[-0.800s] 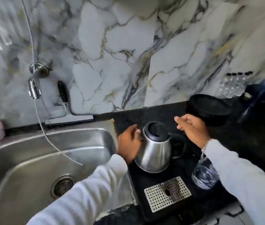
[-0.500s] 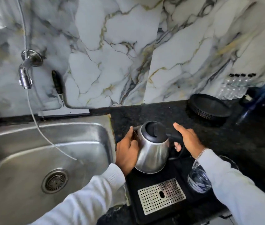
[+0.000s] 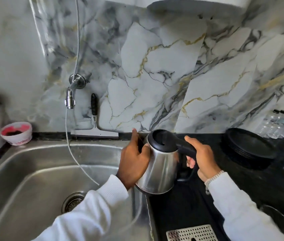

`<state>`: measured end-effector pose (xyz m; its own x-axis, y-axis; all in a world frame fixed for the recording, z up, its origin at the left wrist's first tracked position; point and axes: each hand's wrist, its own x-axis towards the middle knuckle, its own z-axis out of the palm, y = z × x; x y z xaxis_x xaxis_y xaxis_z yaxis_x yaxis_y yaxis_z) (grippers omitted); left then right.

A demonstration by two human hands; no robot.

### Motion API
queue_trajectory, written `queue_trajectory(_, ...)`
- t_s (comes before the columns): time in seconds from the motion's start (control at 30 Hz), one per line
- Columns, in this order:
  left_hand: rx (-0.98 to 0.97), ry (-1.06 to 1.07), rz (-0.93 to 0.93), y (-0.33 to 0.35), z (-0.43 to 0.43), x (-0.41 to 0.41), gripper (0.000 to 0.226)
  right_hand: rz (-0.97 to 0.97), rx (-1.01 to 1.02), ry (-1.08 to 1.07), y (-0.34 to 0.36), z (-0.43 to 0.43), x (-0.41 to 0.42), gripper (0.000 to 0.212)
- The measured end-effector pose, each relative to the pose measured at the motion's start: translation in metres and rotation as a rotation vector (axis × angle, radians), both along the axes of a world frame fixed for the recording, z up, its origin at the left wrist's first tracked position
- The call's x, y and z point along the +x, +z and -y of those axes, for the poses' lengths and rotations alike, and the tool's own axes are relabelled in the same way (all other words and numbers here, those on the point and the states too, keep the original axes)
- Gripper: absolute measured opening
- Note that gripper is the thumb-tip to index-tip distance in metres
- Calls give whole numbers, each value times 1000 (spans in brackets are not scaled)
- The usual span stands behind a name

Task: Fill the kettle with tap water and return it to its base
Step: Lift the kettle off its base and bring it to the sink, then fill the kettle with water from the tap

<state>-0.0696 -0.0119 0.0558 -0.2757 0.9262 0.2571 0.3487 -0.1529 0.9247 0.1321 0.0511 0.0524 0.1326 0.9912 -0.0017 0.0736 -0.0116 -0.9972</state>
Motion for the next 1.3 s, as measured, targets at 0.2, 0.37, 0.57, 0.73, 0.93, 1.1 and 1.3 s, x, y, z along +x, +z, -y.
queue_trajectory(0.2, 68, 110, -374, 6, 6, -56, 59, -104, 16, 96, -9, -21, -94, 53)
queue_trajectory(0.37, 48, 299, -328, -4, -9, -94, 48, -95, 3, 200, -20, -38, -169, 46)
queue_trajectory(0.57, 289, 246, -514, 2, -27, -131, 27, -89, -19, 214, -48, -59, -216, 49)
queue_trajectory(0.73, 502, -101, -447, 20, -43, -129, 41, -59, 53, 244, -61, -73, -242, 45)
queue_trajectory(0.93, 352, 88, -38, 26, -66, -163, 66, -205, -16, 288, -76, -83, -265, 54)
queue_trajectory(1.1, 79, 367, -95, 25, -104, -254, 89, -261, -73, 309, -92, -105, -285, 48)
queue_trajectory(1.3, -77, 363, 32, 25, -136, -295, 26, -294, -83, 337, -105, -125, -304, 47)
